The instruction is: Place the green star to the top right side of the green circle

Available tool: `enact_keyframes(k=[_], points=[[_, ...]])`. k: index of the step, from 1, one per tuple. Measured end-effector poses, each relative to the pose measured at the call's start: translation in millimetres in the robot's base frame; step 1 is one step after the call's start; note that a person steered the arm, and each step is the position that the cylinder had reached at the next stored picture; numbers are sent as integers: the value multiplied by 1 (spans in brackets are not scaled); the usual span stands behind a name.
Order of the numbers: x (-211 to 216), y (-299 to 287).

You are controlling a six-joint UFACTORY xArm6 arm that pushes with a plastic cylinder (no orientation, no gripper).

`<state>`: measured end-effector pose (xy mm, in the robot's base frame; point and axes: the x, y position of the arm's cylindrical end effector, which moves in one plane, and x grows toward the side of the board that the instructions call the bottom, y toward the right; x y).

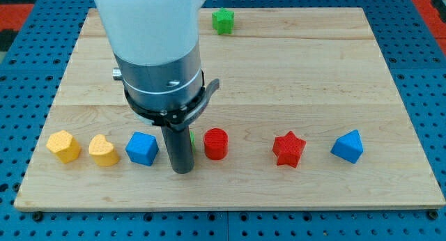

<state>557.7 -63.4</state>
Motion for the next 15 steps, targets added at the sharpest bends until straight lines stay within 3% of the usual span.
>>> enact_keyframes(k=[1,3,7,8,9,10,13,14,15], points=[[41,18],[33,125],[35,237],[29,297],[-33,358],[-125,349],[-342,123],[-363,55],[-322,36]])
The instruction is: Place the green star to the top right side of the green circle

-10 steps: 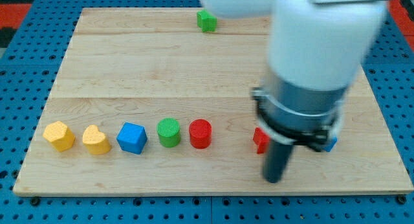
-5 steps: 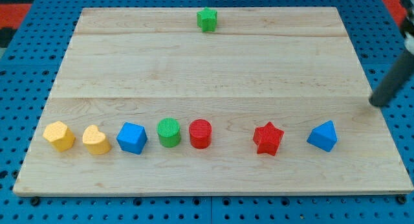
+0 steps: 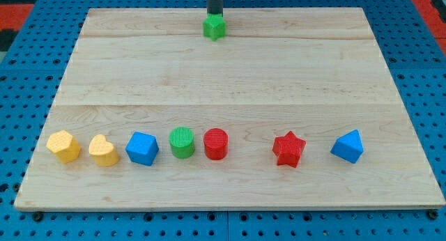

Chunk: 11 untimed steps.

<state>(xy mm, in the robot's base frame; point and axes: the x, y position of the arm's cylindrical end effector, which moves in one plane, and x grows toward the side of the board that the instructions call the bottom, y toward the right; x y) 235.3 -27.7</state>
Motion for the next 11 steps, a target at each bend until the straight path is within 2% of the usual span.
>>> enact_keyframes(k=[1,2,3,4,5,6,9,10,11], points=[[45,25],[88,77],[85,66],[54,56],[50,-3],[85,-25],[191,-15],[212,-12],[212,-48]])
